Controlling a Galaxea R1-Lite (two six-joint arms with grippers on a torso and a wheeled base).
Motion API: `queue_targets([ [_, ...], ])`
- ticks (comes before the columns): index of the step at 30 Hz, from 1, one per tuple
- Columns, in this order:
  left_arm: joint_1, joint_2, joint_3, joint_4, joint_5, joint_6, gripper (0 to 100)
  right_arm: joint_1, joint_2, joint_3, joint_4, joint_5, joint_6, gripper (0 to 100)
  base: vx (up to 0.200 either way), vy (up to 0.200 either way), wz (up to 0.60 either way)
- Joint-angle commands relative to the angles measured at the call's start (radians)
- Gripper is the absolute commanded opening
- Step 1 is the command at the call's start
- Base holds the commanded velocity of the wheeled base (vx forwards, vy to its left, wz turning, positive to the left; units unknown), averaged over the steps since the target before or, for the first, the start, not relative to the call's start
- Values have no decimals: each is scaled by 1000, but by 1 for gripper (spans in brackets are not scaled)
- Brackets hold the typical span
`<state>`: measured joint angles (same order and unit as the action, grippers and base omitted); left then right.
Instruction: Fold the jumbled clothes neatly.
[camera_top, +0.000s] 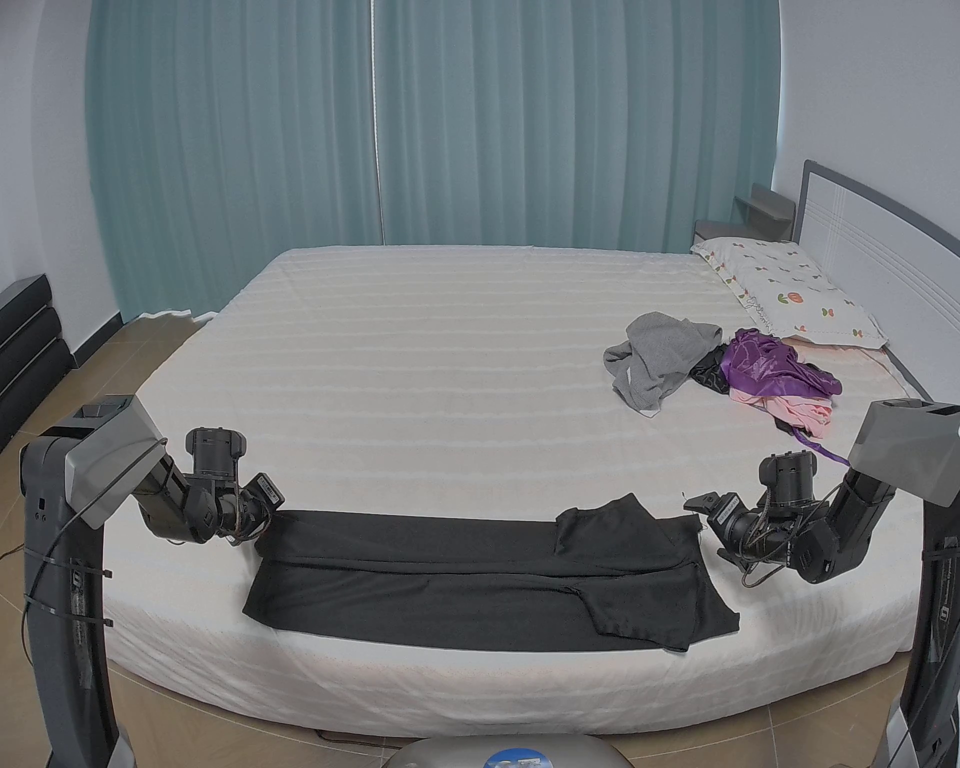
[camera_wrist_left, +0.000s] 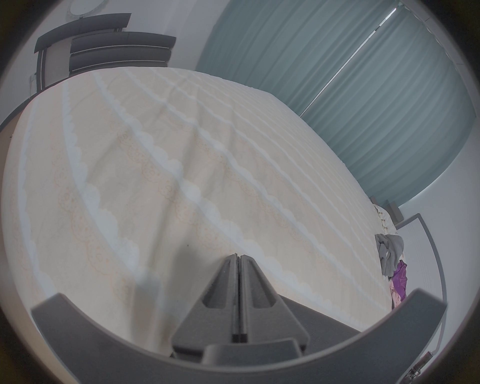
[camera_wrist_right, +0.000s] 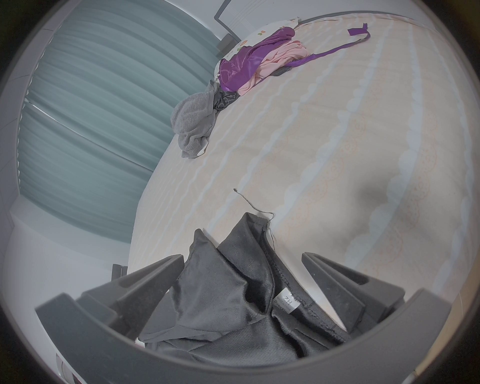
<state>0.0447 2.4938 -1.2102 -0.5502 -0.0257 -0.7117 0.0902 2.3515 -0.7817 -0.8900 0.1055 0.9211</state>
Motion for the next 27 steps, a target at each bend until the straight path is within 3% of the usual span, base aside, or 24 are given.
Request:
queue_targets([
  [1,1,0,1,0,0,0,0,0,0,-1,-1,0,-1,100,0,0,0],
  [8,0,-4,1,0,-2,-2,0,2,0,-1,0,0,1,100,0,0,0],
  [9,0,-4,1,0,-2,-2,100,2,2,-1,0,0,-1,100,0,0,0],
  [21,1,-26,44,-5,-17,-17,100,8,2,10,-3,-1,-5,100,0,0,0],
  [27,1,-69,106,-7,-111,6,100,8,3,12,-3,-1,-5,100,0,0,0],
])
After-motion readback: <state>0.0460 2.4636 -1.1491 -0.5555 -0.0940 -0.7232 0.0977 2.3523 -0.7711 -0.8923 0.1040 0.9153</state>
